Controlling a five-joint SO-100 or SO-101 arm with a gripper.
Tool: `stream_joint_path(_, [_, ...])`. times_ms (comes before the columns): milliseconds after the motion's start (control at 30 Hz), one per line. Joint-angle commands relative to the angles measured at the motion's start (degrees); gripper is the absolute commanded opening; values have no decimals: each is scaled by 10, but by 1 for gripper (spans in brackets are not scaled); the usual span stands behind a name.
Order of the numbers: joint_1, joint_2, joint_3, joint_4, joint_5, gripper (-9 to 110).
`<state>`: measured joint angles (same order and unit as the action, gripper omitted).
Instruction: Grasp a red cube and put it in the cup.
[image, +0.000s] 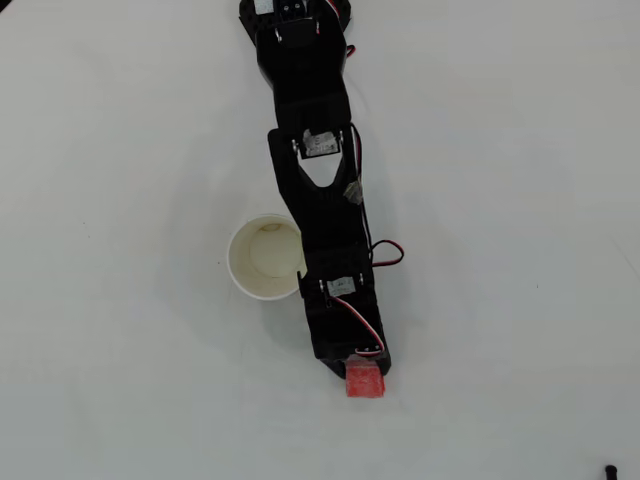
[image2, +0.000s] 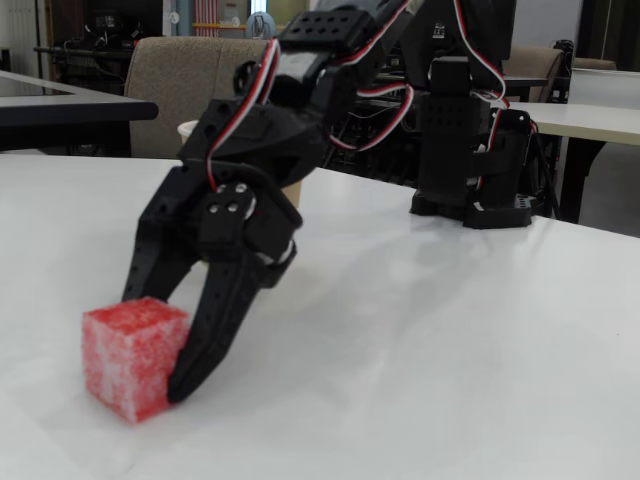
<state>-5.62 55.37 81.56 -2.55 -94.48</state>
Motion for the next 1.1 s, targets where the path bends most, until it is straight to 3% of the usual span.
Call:
stream_joint_path(0, [9,19,-47,-4,0,12])
stream_joint_path(233, [9,93,-8,-2,30,12])
stream_joint_path(700, [-21,413,287,-14,33,12])
stream_joint_path(1067, [-15,601,399,8,33,12])
